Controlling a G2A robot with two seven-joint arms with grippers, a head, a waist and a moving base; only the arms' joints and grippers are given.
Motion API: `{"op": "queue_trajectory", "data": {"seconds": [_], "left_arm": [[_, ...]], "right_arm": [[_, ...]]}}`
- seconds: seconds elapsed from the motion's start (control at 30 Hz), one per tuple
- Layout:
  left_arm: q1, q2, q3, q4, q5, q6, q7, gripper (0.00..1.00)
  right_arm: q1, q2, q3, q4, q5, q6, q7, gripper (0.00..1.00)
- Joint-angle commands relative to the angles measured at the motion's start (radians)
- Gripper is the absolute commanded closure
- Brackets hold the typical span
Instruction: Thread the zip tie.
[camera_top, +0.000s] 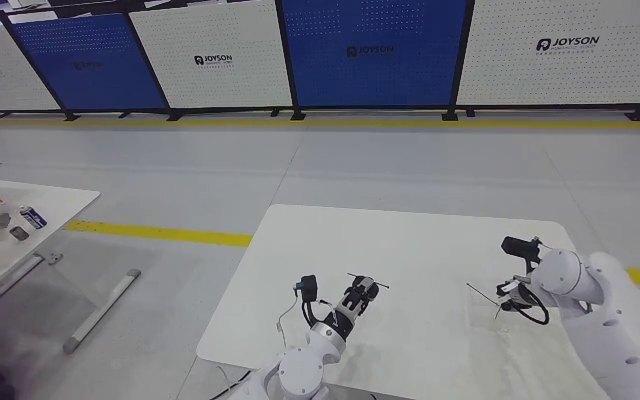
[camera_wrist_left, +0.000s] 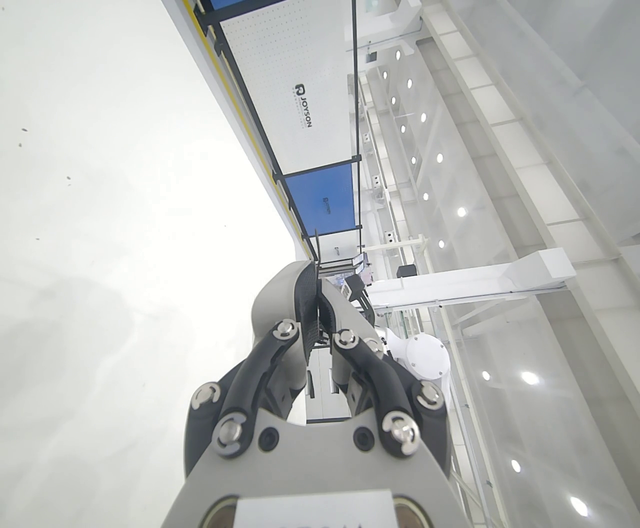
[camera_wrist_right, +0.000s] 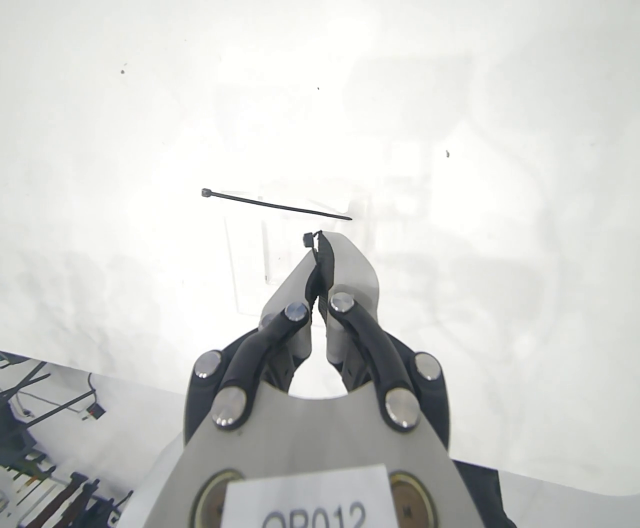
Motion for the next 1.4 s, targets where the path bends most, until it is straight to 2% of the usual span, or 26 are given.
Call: {"op": "queue_trajectory", "data": {"seconds": [0.0, 0.33, 0.47, 0.57, 0.67, 0.77, 0.8, 0.83, 1.37], "left_arm": [[0.000, 0.000, 0.000, 0.000, 0.000, 0.000, 0.000, 1.00], [0.000, 0.000, 0.000, 0.000, 0.000, 0.000, 0.000, 1.00], [0.000, 0.000, 0.000, 0.000, 0.000, 0.000, 0.000, 1.00], [0.000, 0.000, 0.000, 0.000, 0.000, 0.000, 0.000, 1.00], [0.000, 0.000, 0.000, 0.000, 0.000, 0.000, 0.000, 1.00], [0.000, 0.000, 0.000, 0.000, 0.000, 0.000, 0.000, 1.00], [0.000, 0.000, 0.000, 0.000, 0.000, 0.000, 0.000, 1.00], [0.000, 0.000, 0.000, 0.000, 0.000, 0.000, 0.000, 1.00], [0.000, 0.000, 0.000, 0.000, 0.000, 0.000, 0.000, 1.00]], "right_arm": [[0.000, 0.000, 0.000, 0.000, 0.000, 0.000, 0.000, 1.00], [0.000, 0.000, 0.000, 0.000, 0.000, 0.000, 0.000, 1.00], [-0.031, 0.002, 0.041, -0.025, 0.051, -0.003, -0.096, 1.00], [-0.078, 0.011, 0.112, -0.068, 0.117, -0.024, -0.164, 1.00], [-0.167, 0.024, 0.188, -0.161, 0.150, -0.064, -0.274, 1.00], [-0.297, 0.036, 0.272, -0.275, 0.184, -0.089, -0.410, 1.00], [-0.331, 0.038, 0.294, -0.300, 0.206, -0.093, -0.432, 1.00], [-0.341, 0.038, 0.302, -0.306, 0.216, -0.098, -0.434, 1.00], [-0.342, 0.038, 0.303, -0.307, 0.217, -0.099, -0.442, 1.00]]}}
